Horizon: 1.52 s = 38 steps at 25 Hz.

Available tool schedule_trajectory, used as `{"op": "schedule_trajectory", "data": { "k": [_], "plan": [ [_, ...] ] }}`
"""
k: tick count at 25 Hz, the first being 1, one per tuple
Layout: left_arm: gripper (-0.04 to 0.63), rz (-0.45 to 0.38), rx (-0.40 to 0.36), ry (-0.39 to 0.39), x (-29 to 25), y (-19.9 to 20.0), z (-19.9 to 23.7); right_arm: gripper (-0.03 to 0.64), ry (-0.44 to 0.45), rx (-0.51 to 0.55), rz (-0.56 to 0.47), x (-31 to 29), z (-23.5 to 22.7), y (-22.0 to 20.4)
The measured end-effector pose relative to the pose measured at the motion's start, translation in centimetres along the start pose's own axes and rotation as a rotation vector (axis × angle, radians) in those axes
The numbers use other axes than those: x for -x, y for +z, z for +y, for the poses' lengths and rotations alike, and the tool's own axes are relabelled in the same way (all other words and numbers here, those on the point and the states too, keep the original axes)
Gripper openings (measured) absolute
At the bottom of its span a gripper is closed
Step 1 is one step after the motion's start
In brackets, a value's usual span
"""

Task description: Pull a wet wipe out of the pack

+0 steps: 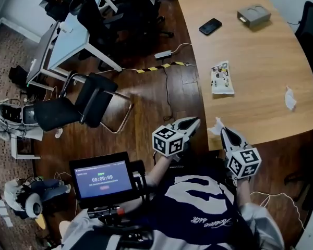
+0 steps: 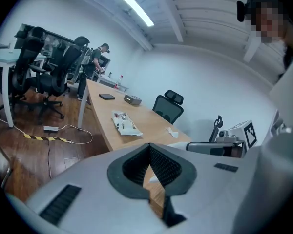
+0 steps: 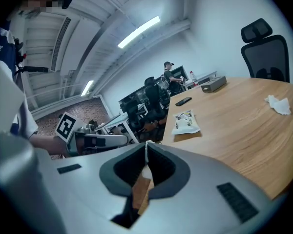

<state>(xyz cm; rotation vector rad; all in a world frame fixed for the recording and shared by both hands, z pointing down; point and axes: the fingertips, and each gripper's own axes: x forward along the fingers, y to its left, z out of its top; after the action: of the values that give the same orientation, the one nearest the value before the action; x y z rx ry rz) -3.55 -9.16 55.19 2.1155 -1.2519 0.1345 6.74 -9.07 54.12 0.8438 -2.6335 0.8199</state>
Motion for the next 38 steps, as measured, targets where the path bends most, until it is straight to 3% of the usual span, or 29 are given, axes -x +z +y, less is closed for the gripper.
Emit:
{"op": "schedule_trajectory", "data": {
  "k": [7,12,20,26,30,33,38],
  "plan": [
    [0.003,-0.042,0.024,-0.01,5.7,-0.6,2.2,0.008,-0.002,0.032,-0.012,-2.3,4.5,-0.4],
    [0.005,-0.056,0.023,-0.031,12.4,-1.6,4.2,0.008,-0.028,-0.092,-0.075,-3.7,9.2,-1.7],
    [0.004,0.01,0.013,-0.112,20.5,-7.5,7.2,0.008,-0.135,-0.074,-0.057,-3.7,17.3,-8.0],
    [0.003,0.001,0.055,-0.231,20.7,-8.8,4.6,0.008,-0.249,-0.084,-0.061,0.7,19.9,-10.2],
    [0.003,0.032,0.036,-0.296,20.7,-10.5,1.7,0.008,-0.286,-0.112,-0.065,2.6,19.9,-11.2],
    [0.003,0.033,0.023,-0.309,21.3,-11.0,0.5,0.008,-0.275,-0.092,-0.075,2.8,20.3,-11.1],
    [0.004,0.001,0.011,-0.264,22.3,-10.3,-0.1,0.008,-0.243,-0.056,-0.097,3.7,21.7,-10.8]
  ]
}}
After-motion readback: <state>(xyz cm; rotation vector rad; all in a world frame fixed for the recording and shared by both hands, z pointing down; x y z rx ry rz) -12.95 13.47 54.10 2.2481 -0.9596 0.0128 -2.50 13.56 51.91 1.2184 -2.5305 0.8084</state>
